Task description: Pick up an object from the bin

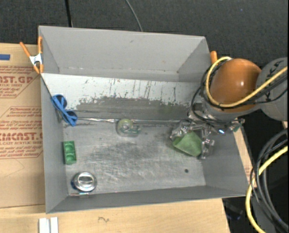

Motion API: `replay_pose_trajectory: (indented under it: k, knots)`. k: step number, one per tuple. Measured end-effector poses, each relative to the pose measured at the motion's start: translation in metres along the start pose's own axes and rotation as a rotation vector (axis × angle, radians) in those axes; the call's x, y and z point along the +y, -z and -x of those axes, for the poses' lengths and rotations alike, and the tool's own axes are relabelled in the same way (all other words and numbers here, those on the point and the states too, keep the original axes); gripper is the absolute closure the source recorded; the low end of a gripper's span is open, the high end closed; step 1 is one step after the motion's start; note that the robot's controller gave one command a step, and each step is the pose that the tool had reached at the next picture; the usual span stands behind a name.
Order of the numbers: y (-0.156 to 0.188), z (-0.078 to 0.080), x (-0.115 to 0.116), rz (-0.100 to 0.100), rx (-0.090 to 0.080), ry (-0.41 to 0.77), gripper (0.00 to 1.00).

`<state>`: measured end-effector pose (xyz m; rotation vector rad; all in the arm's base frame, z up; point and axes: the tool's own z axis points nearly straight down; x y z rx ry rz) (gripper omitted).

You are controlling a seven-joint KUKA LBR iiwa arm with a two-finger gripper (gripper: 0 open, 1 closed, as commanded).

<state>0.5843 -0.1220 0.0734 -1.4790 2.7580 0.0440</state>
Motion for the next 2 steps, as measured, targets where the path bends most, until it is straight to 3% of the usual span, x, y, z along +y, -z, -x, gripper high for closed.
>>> replay_pose_trajectory:
  k: [1, 2]
  knots:
    - [0.0, 0.0, -0.001, -0.004, -0.002, 0.0, 1.0]
    - [0.106, 0.005, 0.0, -0.027, 0.018, 0.001, 1.0]
